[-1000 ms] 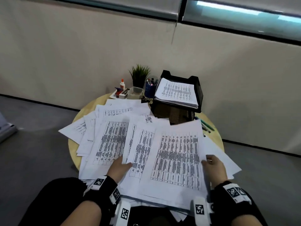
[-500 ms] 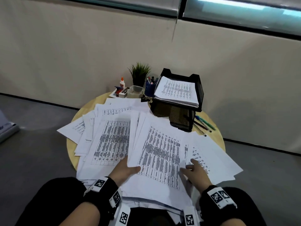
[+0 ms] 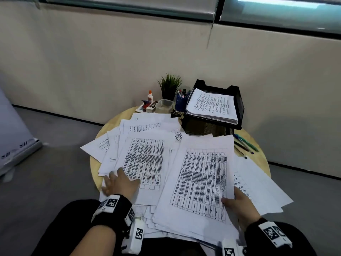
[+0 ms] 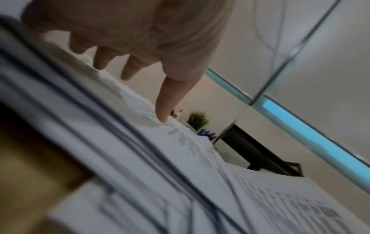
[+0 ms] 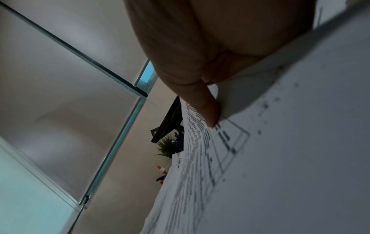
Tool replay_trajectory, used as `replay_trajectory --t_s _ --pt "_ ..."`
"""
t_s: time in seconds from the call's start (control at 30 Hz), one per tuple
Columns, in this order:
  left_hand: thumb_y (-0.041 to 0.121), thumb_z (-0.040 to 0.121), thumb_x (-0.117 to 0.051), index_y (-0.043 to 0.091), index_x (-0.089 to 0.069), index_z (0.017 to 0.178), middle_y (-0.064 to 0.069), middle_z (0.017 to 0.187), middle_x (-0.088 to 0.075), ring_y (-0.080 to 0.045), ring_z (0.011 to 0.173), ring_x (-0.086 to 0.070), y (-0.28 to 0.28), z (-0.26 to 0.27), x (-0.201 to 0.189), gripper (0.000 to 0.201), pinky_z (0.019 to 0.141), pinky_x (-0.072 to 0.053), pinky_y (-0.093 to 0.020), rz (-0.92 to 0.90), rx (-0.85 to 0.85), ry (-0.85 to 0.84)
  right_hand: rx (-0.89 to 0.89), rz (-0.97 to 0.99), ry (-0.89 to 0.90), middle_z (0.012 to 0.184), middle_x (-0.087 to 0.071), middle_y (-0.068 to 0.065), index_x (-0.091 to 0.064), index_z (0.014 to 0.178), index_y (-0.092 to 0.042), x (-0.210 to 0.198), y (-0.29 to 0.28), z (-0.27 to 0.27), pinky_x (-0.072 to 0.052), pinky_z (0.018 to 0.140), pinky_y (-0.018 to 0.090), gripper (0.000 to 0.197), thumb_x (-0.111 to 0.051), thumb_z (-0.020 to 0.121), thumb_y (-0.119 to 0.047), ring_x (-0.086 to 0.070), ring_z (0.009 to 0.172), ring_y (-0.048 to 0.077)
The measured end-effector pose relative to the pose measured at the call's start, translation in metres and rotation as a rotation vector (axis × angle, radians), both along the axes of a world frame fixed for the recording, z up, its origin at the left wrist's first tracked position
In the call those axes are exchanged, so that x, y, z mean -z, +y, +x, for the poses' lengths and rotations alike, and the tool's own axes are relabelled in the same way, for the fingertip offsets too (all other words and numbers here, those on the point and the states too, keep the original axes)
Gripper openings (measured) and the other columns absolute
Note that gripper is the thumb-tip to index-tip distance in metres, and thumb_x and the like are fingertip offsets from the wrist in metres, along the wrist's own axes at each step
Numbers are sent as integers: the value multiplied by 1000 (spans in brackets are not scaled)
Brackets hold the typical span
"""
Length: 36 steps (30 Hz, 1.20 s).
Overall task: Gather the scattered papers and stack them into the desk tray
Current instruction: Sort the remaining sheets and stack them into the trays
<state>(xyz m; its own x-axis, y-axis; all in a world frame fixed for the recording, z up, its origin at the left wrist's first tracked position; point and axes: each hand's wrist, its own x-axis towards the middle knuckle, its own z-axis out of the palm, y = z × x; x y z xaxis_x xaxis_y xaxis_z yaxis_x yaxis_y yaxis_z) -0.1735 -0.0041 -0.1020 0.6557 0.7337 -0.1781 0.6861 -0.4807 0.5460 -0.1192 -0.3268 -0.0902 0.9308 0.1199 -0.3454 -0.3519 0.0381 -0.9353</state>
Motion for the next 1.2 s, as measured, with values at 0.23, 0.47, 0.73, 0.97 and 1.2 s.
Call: replay_trajectory --t_s 0.23,0.47,0.73,0.97,1.2 --pt "36 70 -72 9 -35 135 -16 135 -43 -35 126 -38 15 -1 5 79 105 -31 -44 -20 -83 113 75 90 0 112 -60 34 -49 121 11 -6 -3 -2 -39 100 55 45 -30 83 27 -58 105 45" --pt "8 87 -53 5 -56 110 -18 112 -61 -34 104 -56 19 4 13 23 83 -42 -31 -121 23 -115 100 31 -25 105 -67 25 -55 117 5 -12 -10 1 -46 95 54 39 -38 86 21 -65 97 40" --pt "-5 86 -54 15 -56 89 -9 98 -63 -21 92 -56 -4 7 4 21 82 -43 -28 -510 294 -192 97 99 -6 103 -66 27 -53 114 8 -17 -5 1 -58 77 41 38 -37 84 23 -68 88 35" --pt "26 65 -70 14 -65 83 -9 88 -70 -24 81 -63 -25 4 8 22 81 -48 -34 -753 302 -261 -48 -601 -14 78 -64 13 -53 108 -5 -16 7 -3 -44 48 21 39 -56 71 10 -57 63 24" --pt "10 88 -62 18 -51 120 1 111 -63 -15 101 -60 -51 1 2 35 83 -45 -21 -712 467 -156 -114 -561 -25 90 -63 20 -51 104 9 -14 13 1 -50 79 38 29 -64 78 9 -60 88 33"
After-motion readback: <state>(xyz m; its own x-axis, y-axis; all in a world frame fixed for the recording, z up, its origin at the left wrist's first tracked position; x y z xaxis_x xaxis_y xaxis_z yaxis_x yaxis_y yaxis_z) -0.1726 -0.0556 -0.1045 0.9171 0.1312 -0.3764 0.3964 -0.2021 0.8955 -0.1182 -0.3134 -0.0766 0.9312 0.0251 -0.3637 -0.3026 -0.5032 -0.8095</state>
